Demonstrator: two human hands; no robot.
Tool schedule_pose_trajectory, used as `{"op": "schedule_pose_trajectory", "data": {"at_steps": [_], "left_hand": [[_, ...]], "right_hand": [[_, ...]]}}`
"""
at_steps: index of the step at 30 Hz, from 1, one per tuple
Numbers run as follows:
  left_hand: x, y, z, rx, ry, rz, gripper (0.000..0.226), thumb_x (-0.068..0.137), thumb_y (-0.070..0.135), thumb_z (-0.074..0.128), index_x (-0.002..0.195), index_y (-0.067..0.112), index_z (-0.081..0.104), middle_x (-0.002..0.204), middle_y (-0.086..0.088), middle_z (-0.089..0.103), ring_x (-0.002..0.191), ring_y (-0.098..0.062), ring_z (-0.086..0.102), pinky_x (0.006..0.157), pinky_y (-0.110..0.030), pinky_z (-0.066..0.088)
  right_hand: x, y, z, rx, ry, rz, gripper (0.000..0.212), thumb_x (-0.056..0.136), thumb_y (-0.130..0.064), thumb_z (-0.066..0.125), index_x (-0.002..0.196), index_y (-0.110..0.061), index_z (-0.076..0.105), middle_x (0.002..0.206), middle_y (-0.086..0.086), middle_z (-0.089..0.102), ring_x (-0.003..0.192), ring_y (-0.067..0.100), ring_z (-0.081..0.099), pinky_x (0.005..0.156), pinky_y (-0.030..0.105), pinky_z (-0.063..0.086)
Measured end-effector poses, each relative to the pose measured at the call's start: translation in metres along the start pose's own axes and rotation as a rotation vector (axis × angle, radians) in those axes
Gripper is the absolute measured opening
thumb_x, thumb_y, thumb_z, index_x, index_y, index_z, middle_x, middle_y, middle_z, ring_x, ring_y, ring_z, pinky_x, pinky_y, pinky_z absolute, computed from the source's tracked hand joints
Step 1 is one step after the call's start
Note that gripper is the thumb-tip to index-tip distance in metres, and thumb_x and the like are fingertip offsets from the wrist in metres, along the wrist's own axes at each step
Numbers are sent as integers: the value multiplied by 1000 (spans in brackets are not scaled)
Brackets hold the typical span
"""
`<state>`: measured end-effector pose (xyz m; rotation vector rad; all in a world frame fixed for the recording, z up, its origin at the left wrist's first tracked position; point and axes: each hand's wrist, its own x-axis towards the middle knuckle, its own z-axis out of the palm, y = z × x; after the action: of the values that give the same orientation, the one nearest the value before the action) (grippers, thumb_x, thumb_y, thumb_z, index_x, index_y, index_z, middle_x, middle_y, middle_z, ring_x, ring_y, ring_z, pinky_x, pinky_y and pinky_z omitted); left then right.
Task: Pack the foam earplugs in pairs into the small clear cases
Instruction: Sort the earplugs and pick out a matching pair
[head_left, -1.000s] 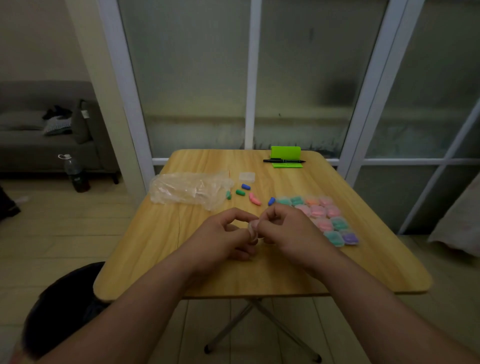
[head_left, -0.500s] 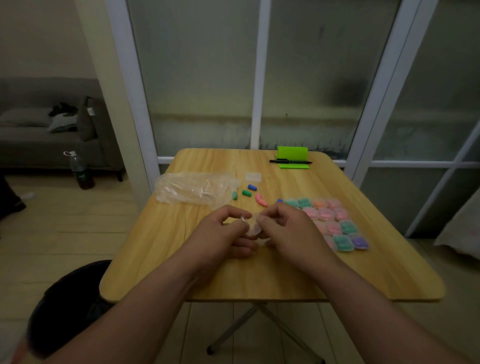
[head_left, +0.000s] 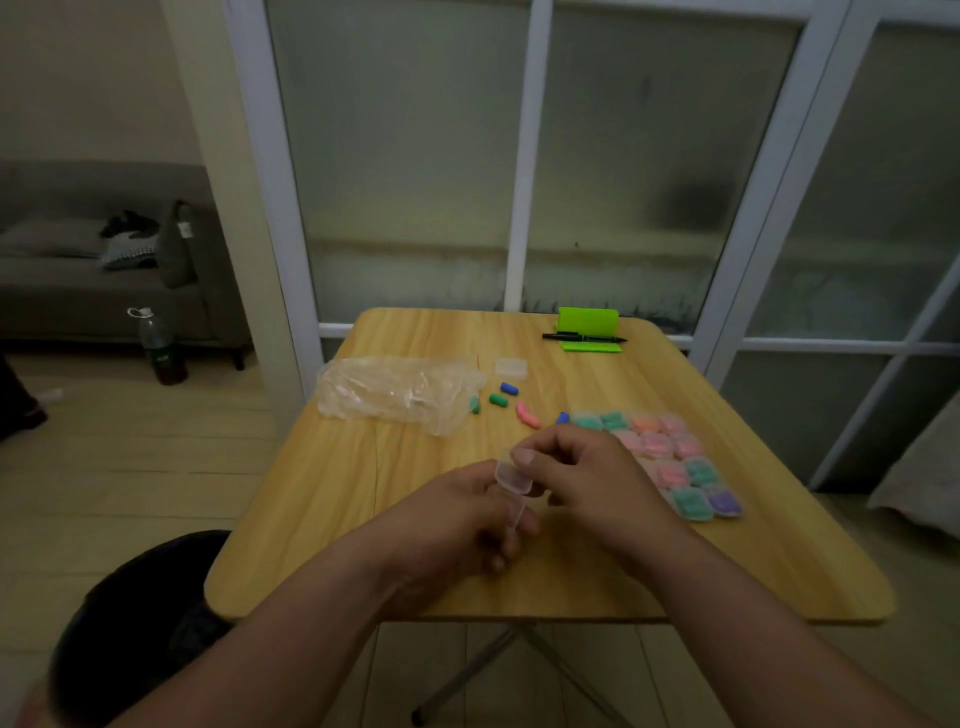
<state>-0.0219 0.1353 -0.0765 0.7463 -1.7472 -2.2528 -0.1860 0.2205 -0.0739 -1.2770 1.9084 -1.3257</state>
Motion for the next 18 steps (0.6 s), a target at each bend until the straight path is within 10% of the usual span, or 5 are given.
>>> {"op": "schedule_pose_trajectory", "data": {"at_steps": [6, 18], "left_hand": [[4, 5, 5, -75, 147, -49, 51, 107, 55, 44, 123, 14, 70, 77, -10, 60, 57, -17, 49, 50, -27, 34], [19, 15, -11, -459, 365, -16, 54, 107, 57, 39, 124, 14, 68, 85, -12, 65, 57, -18, 54, 49, -25, 42]], "right_hand": [[3, -8, 6, -39, 4, -56, 12, 102, -23, 68, 97, -22, 79, 86, -9, 76, 79, -1, 69, 67, 11, 50], [114, 5, 7, -766, 163, -117, 12, 99, -29, 66, 107, -26, 75, 107, -6, 69, 97, 17, 65, 76, 34, 50]]}}
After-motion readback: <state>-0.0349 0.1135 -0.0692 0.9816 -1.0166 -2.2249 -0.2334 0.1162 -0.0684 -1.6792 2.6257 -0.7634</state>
